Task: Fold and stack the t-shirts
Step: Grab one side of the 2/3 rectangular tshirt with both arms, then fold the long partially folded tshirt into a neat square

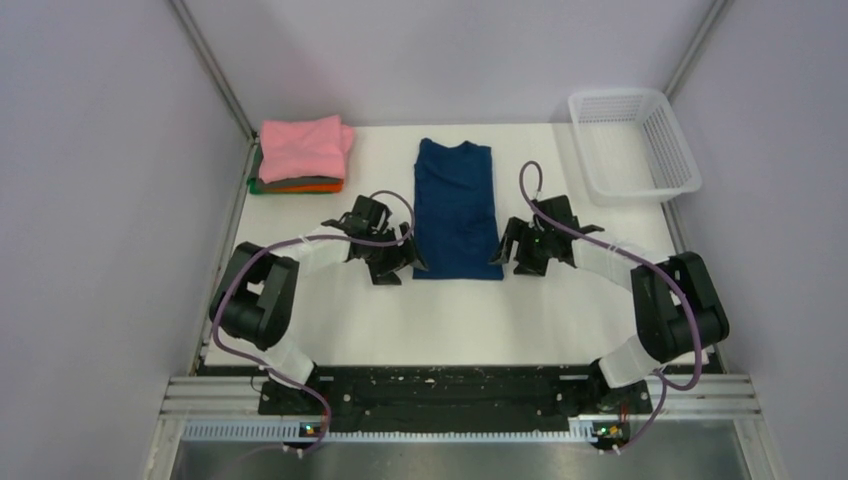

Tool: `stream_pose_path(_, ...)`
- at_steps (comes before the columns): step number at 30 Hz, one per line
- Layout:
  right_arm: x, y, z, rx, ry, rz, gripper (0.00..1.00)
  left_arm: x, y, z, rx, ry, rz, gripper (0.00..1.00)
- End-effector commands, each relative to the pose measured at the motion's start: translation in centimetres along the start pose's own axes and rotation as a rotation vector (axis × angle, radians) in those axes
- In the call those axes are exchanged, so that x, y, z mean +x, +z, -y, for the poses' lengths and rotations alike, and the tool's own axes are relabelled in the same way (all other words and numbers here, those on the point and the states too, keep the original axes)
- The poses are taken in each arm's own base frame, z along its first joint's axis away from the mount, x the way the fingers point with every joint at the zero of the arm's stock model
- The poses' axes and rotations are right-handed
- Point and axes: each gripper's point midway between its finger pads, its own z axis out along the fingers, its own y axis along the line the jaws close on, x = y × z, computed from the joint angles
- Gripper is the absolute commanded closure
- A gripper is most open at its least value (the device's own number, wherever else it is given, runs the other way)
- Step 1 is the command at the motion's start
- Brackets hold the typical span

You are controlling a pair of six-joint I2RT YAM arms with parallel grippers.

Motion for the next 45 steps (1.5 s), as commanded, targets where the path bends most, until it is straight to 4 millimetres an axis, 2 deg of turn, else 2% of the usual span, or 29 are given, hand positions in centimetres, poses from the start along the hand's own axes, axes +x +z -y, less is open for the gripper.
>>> stream_pose_path(1,0.4,-0.3,-0.2,0.002,-0.002,0.015,0.33,-0.8,0.6,1.4,0.057,0.015,0.055,0.19)
stream_pose_path(3,0.7,0.0,0.2,0.022,-0.006,0.015,0.39,-0.9,1.3,1.3,0.043,0.021,0.053,0.26)
stream_pose_path(8,1.4,1.1,0.5,0.020,0.000,0.001,0.52,-0.7,2.9,0.2,-0.013,0.017,0.028,0.53)
stream_pose_path(11,2.1,1.6,0.5,0.013,0.006,-0.018,0.57,-0.4,3.5,-0.4,-0.030,0.015,0.010,0.62)
stream_pose_path(14,2.9,2.0,0.4,0.011,0.008,-0.041,0.67,-0.3,3.8,-0.5,-0.040,0.022,0.010,0.73)
stream_pose_path(15,3.0,2.0,0.4,0.009,0.009,-0.045,0.69,-0.4,3.9,-0.6,-0.047,0.022,0.013,0.82)
stream_pose_path(16,3.1,2.1,0.3,0.009,0.010,-0.043,0.70,-0.5,4.0,-0.7,-0.055,0.019,0.015,0.98)
stream_pose_path(17,3.2,2.1,0.3,0.013,0.014,-0.040,0.73,-0.6,4.2,-0.8,-0.060,0.017,0.017,1.00)
stream_pose_path(21,3.4,2.1,0.1,0.014,0.026,-0.037,0.96,-0.5,4.1,-0.3,-0.046,0.031,0.016,1.00)
stream_pose_path(22,3.7,1.8,0.1,0.014,0.024,-0.045,1.00,-0.1,3.7,-0.6,-0.052,0.035,0.018,1.00)
stream_pose_path(23,4.0,1.5,0.0,0.015,0.021,-0.054,1.00,0.2,2.8,-0.4,-0.046,0.047,0.036,1.00)
stream_pose_path(26,6.0,-0.2,0.3,0.018,0.011,-0.105,1.00,2.6,0.9,-2.2,-0.074,0.061,0.048,1.00)
stream_pose_path(31,11.9,-3.5,0.9,0.035,0.042,-0.247,1.00,7.7,-2.3,-3.4,-0.054,0.054,0.002,1.00)
stream_pose_path(35,15.3,-6.2,-0.7,-0.030,0.056,-0.325,1.00,11.2,-5.6,-2.4,-0.010,0.038,-0.036,1.00)
stream_pose_path(38,15.4,-8.4,-3.0,-0.119,0.029,-0.318,1.00,12.5,-8.3,0.0,0.086,0.043,-0.039,1.00)
stream_pose_path(40,14.5,-9.9,-4.8,-0.180,0.001,-0.285,1.00,12.5,-10.4,1.5,0.138,0.061,-0.005,1.00)
stream_pose_path(43,12.3,-12.0,-7.2,-0.228,-0.074,-0.213,1.00,10.6,-13.1,3.3,0.176,0.113,0.119,1.00)
stream_pose_path(45,10.3,-12.8,-8.1,-0.221,-0.116,-0.159,1.00,8.9,-14.6,4.4,0.194,0.136,0.216,1.00)
